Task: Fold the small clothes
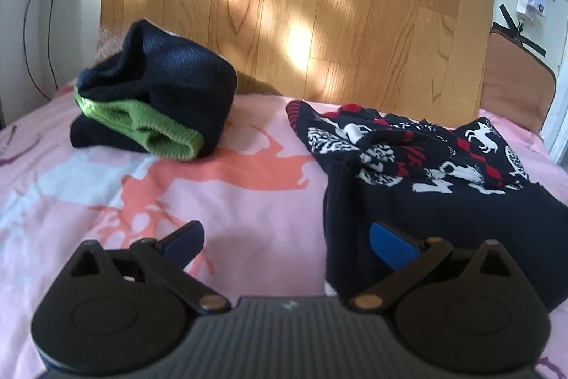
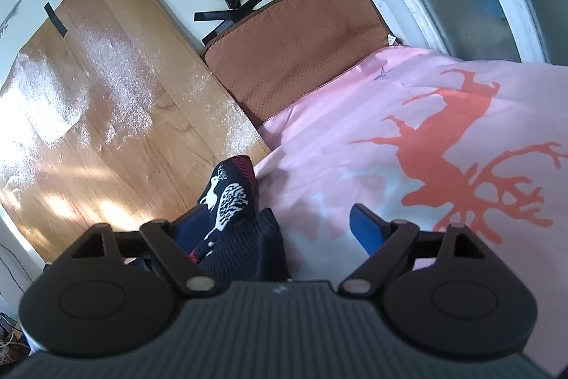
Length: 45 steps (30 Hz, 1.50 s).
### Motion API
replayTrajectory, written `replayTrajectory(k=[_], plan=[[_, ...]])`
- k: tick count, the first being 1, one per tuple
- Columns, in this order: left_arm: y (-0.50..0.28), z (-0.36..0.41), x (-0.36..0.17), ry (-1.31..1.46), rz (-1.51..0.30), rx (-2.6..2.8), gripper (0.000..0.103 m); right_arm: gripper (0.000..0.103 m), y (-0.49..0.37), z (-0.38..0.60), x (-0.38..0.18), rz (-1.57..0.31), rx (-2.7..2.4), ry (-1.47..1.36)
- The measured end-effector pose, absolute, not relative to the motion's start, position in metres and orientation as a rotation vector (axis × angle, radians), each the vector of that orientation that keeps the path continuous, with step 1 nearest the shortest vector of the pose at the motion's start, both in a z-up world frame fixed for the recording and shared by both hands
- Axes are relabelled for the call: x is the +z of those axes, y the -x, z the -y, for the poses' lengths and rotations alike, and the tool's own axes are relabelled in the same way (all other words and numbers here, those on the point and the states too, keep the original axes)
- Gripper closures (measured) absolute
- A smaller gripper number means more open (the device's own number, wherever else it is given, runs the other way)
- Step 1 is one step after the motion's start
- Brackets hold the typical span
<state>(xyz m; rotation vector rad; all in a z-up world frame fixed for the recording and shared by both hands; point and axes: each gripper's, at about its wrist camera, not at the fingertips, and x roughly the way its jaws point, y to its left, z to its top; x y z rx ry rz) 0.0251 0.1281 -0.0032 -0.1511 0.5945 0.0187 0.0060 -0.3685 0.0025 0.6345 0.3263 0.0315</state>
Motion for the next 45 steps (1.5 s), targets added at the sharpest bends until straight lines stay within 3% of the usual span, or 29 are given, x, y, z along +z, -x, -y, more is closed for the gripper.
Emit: replayTrajectory(k=[26, 45], plan=[[-0.026, -0.153, -0.007, 0.34, -0.571, -0.046, 0.0, 0.011, -0.006, 0.369, 0.001, -0.319, 0.044, -0.663], [-0.029, -0.139, -0.005, 0.239, -0.637, -0.064, 0.0, 0.01, -0.007, 0.376, -0.002, -0.327, 0.062, -0.73]])
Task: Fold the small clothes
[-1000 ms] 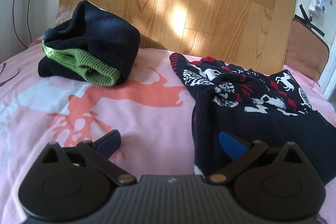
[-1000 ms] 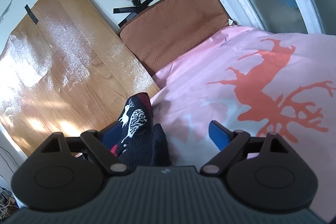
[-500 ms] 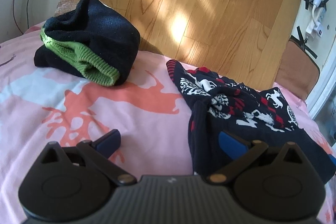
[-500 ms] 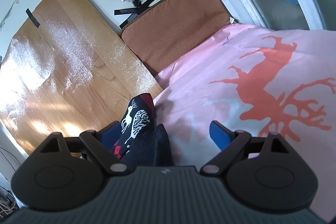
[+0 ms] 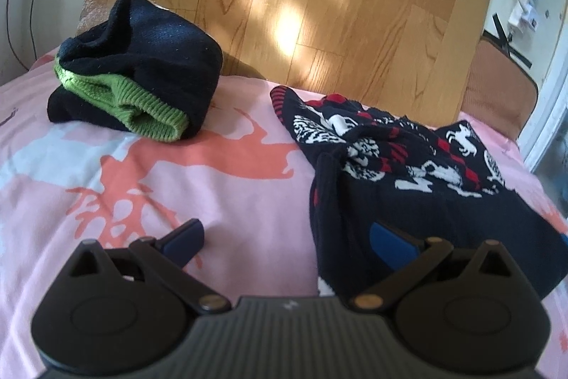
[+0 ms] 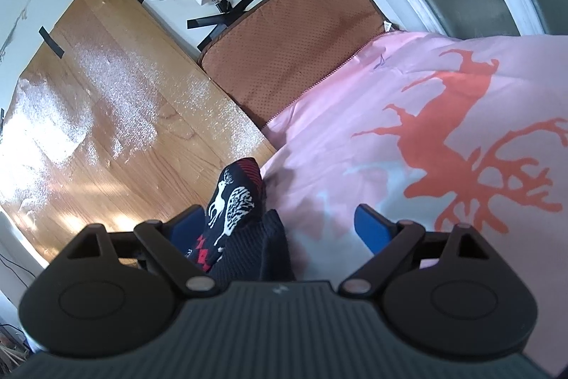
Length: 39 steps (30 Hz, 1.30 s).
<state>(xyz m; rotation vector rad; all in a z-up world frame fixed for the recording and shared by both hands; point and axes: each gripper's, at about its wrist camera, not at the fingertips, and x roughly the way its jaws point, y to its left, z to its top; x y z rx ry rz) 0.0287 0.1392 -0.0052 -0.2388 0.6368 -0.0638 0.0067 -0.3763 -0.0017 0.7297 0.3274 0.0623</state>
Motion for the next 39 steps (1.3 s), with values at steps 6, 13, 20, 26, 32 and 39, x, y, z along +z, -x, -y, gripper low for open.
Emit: replayTrajectory(k=[6, 13, 20, 26, 32, 39], plan=[[-0.023, -0.147, -0.004, 0.294, -0.603, -0.066, 0.0, 0.01, -0.007, 0.376, -0.002, -0.327, 0.063, -0.728], [-0.013, -0.144, 0.003, 0.269, -0.509, -0.013, 0.0, 0.01, -0.007, 0.377, -0.002, -0.328, 0.063, -0.725], [-0.007, -0.135, 0.007, 0.194, -0.473, -0.017, 0.0, 0.01, -0.007, 0.376, -0.002, -0.329, 0.062, -0.723], [-0.006, -0.135, 0.007, 0.176, -0.463, -0.019, 0.0, 0.01, -0.007, 0.377, -0.002, -0.329, 0.064, -0.723], [-0.006, -0.131, 0.008, 0.145, -0.46, 0.006, 0.0, 0.01, -0.007, 0.376, -0.002, -0.329, 0.062, -0.723], [-0.004, -0.126, 0.009, 0.104, -0.453, 0.031, 0.0, 0.01, -0.007, 0.376, -0.002, -0.328, 0.061, -0.722]])
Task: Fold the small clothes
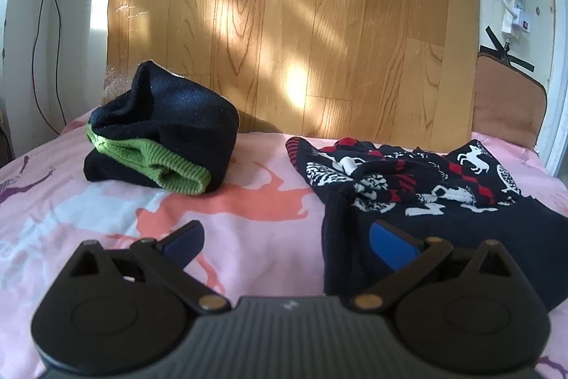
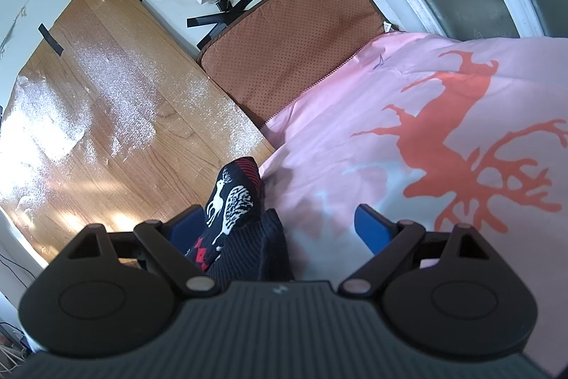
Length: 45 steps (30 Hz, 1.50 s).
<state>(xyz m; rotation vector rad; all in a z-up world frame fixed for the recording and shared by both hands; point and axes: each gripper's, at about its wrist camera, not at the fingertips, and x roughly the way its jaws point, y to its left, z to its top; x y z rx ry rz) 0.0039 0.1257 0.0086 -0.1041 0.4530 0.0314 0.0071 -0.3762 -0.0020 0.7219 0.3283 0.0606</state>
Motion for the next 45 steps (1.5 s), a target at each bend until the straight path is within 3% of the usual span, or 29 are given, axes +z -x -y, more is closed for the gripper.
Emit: replayTrajectory(k=[13, 20, 27, 31, 36, 37, 38, 39, 41, 42, 44, 45], plan=[[-0.011, -0.144, 0.004, 0.224, -0.512, 0.059, 0.0, 0.01, -0.007, 0.374, -0.001, -0.334, 0.04, -0.699], [-0.058, -0.152, 0.066, 0.087, -0.486, -0.044, 0.0, 0.01, -0.023, 0.377, 0.043, -0.379, 0.148, -0.571], [-0.218, -0.104, 0.085, -0.015, -0.718, -0.207, 0.0, 0.014, -0.164, 0.316, 0.113, -0.6, 0.39, -0.312], [-0.29, -0.078, 0.067, 0.037, -0.806, -0.241, 0.0, 0.033, -0.25, 0.283, 0.097, -0.773, 0.404, -0.221], [-0.328, -0.057, 0.033, -0.019, -0.892, -0.263, 0.001, 0.036, -0.323, 0.253, 0.054, -0.929, 0.457, -0.195], [-0.334, -0.056, 0.026, -0.013, -0.913, -0.265, 0.005, 0.036, -0.328, 0.247, 0.05, -0.941, 0.458, -0.186], [-0.339, -0.054, 0.022, -0.01, -0.932, -0.272, 0.019, 0.036, -0.335, 0.243, 0.043, -0.957, 0.461, -0.175], [-0.342, -0.052, 0.018, -0.008, -0.948, -0.283, 0.043, 0.036, -0.339, 0.241, 0.038, -0.97, 0.462, -0.165], [-0.348, -0.05, 0.01, 0.012, -0.98, -0.308, 0.066, 0.037, -0.35, 0.23, 0.027, -0.992, 0.46, -0.131], [-0.346, -0.05, 0.009, 0.025, -0.966, -0.305, 0.073, 0.041, -0.353, 0.226, 0.023, -0.998, 0.466, -0.12], [-0.339, -0.049, 0.01, 0.027, -0.933, -0.3, 0.088, 0.086, -0.35, 0.217, 0.019, -0.988, 0.455, -0.073], [-0.336, -0.05, 0.014, 0.034, -0.923, -0.301, 0.093, 0.087, -0.346, 0.214, 0.021, -0.978, 0.455, -0.054]])
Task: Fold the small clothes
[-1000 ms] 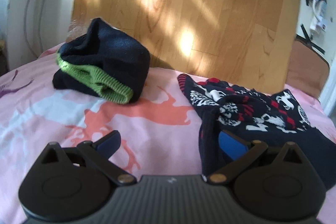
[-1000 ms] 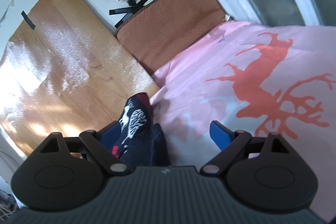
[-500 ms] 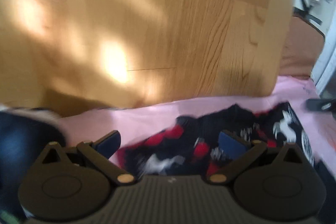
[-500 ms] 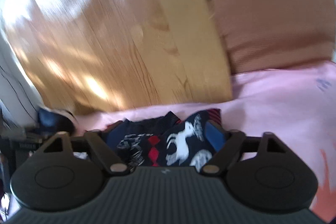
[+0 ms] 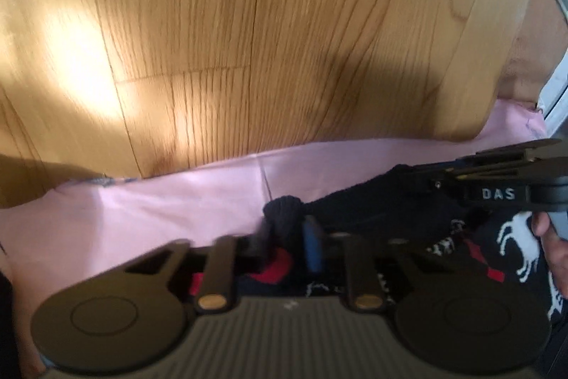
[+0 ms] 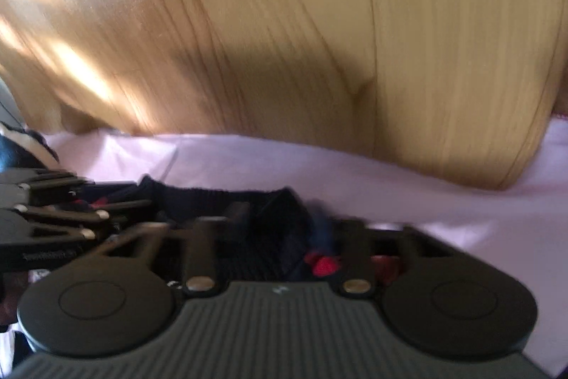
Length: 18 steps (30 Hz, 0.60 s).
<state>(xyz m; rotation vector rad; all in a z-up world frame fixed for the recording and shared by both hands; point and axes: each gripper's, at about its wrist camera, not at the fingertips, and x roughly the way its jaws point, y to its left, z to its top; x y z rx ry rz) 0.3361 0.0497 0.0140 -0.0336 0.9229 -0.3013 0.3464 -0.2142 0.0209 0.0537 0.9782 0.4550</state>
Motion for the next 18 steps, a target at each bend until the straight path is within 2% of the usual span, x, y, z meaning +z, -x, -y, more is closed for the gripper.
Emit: replayTrajectory(k=[6, 10, 14, 18], plan=[[-0.274, -0.066, 0.063, 0.117, -0.791, -0.348, 0.093, 0.089, -0.281, 0.231, 0.082, -0.805, 0.518, -0.096], [-0.186, -0.07, 0.095, 0.123, -0.648, -0.412, 0.093, 0.089, -0.192, 0.252, 0.127, -0.67, 0.571, -0.091], [-0.092, -0.071, 0.103, 0.126, -0.537, -0.488, 0.093, 0.089, -0.098, 0.278, 0.132, -0.605, 0.606, -0.124], [-0.006, -0.068, 0.082, 0.124, -0.519, -0.548, 0.091, 0.089, -0.011, 0.294, 0.105, -0.569, 0.579, -0.14]])
